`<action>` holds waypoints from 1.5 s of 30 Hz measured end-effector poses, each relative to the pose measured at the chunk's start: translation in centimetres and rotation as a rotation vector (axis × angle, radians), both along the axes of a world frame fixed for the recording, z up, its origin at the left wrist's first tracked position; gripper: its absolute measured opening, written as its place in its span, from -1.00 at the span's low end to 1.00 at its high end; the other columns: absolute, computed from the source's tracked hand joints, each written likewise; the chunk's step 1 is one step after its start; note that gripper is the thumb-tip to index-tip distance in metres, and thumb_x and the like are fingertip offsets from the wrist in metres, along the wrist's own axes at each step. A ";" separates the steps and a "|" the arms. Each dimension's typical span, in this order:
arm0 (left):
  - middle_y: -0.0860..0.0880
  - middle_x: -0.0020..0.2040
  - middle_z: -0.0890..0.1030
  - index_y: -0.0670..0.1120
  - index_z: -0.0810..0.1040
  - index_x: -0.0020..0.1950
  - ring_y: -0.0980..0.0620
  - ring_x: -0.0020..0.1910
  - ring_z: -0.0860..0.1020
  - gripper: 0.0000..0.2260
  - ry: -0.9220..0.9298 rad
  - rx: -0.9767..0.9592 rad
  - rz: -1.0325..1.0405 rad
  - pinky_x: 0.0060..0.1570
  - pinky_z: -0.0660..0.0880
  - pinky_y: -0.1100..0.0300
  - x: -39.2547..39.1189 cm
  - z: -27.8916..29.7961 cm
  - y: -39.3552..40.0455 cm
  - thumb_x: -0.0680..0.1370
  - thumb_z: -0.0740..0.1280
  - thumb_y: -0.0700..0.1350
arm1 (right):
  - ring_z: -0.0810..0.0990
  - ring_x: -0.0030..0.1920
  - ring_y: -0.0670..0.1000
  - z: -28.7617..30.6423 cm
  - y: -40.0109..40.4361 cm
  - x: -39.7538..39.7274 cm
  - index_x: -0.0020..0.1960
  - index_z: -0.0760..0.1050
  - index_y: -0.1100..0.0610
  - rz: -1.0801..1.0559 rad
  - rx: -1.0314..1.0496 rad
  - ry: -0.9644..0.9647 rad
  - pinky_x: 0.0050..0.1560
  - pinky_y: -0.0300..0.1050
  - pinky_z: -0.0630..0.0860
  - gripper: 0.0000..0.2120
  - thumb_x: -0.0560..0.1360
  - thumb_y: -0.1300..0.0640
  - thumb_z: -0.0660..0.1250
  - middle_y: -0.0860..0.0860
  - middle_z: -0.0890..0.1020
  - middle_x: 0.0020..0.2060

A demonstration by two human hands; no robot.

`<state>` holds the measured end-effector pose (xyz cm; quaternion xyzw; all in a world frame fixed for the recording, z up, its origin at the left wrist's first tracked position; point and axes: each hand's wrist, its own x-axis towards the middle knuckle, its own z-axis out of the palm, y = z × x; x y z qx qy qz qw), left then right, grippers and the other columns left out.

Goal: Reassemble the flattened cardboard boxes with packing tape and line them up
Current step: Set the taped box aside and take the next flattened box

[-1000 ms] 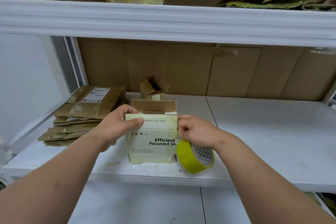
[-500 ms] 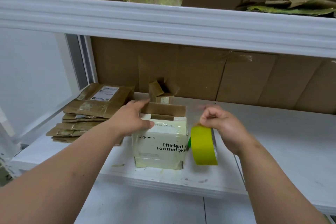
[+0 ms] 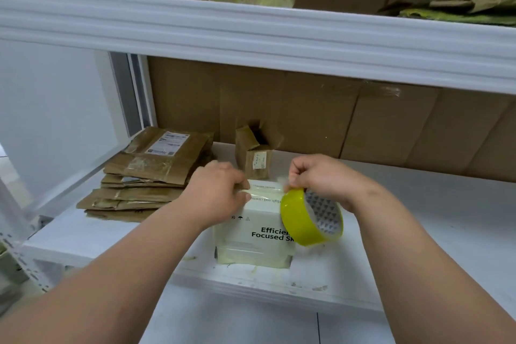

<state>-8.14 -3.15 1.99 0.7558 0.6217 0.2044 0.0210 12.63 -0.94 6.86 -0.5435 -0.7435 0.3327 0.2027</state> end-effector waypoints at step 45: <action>-0.03 -0.27 0.45 0.00 0.44 -0.23 0.02 -0.24 0.38 -0.76 -0.633 -0.290 0.059 -0.20 0.33 0.12 -0.6 1.4 -0.1 0.65 0.25 -0.07 | 0.26 0.34 -0.18 -2.7 -1.4 1.8 -0.30 0.44 -0.16 0.268 0.503 -0.152 0.38 -0.09 0.00 -0.71 0.25 -0.37 0.29 -0.29 0.50 0.15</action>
